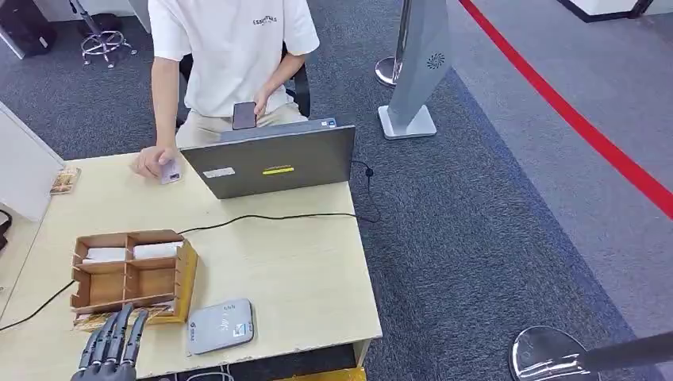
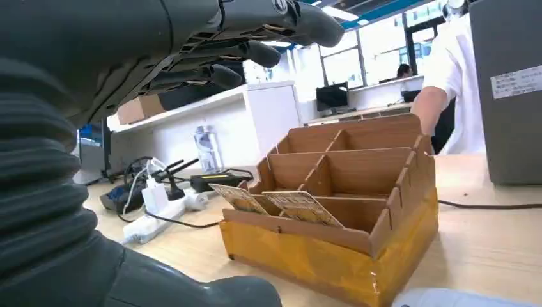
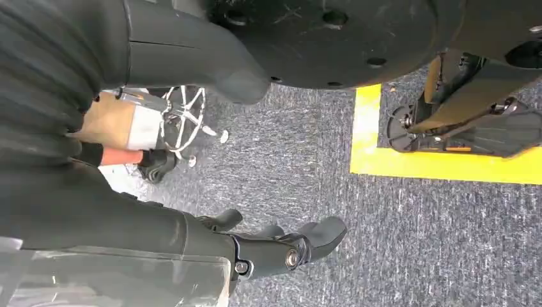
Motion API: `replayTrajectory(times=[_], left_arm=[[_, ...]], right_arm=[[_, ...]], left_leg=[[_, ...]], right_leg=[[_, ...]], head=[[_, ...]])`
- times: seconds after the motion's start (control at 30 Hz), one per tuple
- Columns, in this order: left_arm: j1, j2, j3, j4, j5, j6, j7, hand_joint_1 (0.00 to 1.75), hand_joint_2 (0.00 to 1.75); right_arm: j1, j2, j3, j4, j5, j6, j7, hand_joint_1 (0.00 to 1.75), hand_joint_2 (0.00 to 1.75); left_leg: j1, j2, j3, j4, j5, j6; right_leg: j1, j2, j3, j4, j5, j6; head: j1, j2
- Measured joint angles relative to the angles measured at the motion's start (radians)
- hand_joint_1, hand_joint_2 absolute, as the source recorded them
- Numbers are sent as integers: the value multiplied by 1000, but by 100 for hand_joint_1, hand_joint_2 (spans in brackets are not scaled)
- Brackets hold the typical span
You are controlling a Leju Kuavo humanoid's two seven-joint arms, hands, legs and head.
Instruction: Pass the card to the sensor for recognition and then transmit it.
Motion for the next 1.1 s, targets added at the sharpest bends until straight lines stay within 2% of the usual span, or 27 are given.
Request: replayTrajectory(times=[0.2, 0.53, 0.73, 1.1], left_arm=[[13, -1, 20, -3, -30, 4, 7, 0, 175], [22, -16, 48, -10, -52, -5, -15, 0, 175], [43, -42, 145, -10, -61, -8, -55, 0, 175], [64, -139, 324, 27, -51, -24, -168, 0, 175]], right_arm=[[0, -1, -4, 0, 2, 0, 0, 0, 175], [1, -1, -6, 0, 13, -2, 4, 0, 175], [4, -1, -8, 0, 14, -2, 4, 0, 175], [7, -4, -8, 0, 28, 0, 6, 0, 175]], left_leg=[[0, 0, 0, 0, 0, 0], [0, 0, 0, 0, 0, 0], [0, 0, 0, 0, 0, 0], [0, 0, 0, 0, 0, 0]], right_leg=[[0, -1, 0, 0, 0, 0], [0, -1, 0, 0, 0, 0], [0, -1, 0, 0, 0, 0], [0, -1, 0, 0, 0, 0]], head=[[1, 0], [1, 0], [0, 0], [0, 0]])
